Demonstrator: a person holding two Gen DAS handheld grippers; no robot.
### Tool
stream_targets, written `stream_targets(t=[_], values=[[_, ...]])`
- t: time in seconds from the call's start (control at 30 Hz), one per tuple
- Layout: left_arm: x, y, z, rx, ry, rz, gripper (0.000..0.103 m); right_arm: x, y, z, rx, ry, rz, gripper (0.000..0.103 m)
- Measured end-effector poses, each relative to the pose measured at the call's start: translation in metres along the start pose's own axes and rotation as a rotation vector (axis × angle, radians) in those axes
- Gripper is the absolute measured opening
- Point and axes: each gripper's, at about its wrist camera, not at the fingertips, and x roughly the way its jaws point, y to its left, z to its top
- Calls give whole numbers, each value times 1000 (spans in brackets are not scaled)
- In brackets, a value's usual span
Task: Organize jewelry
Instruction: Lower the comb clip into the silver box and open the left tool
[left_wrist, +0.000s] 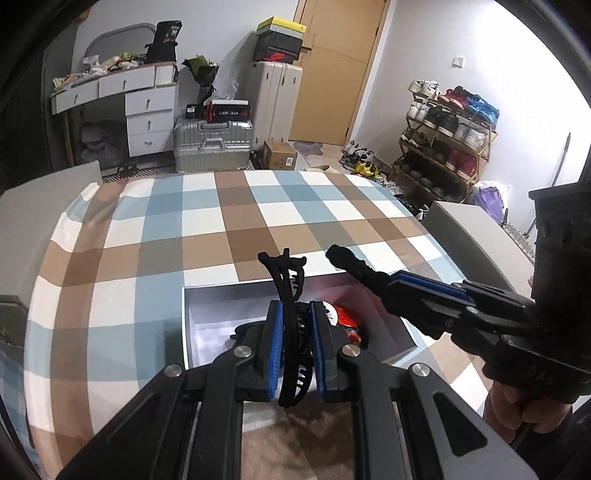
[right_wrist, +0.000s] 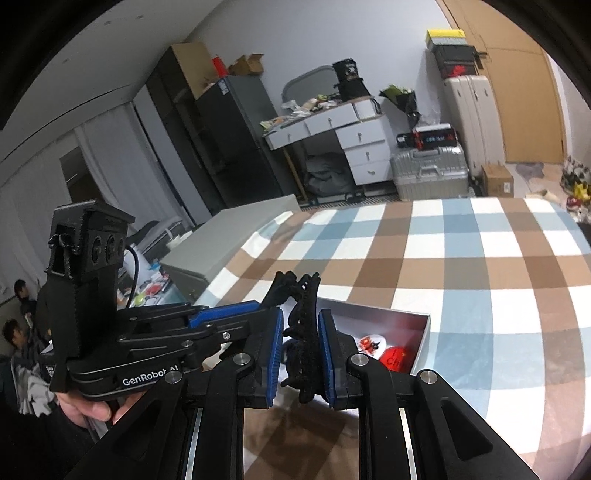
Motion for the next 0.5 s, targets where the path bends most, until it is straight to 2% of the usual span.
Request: stream_targets(t=[0.37,0.5], values=[[13,0,0,3,31,-19,10,19,-22,-7,42,48,-4,18],[14,-2,1,5,32,-25,10,19,-20,-6,31,39,-4,12]])
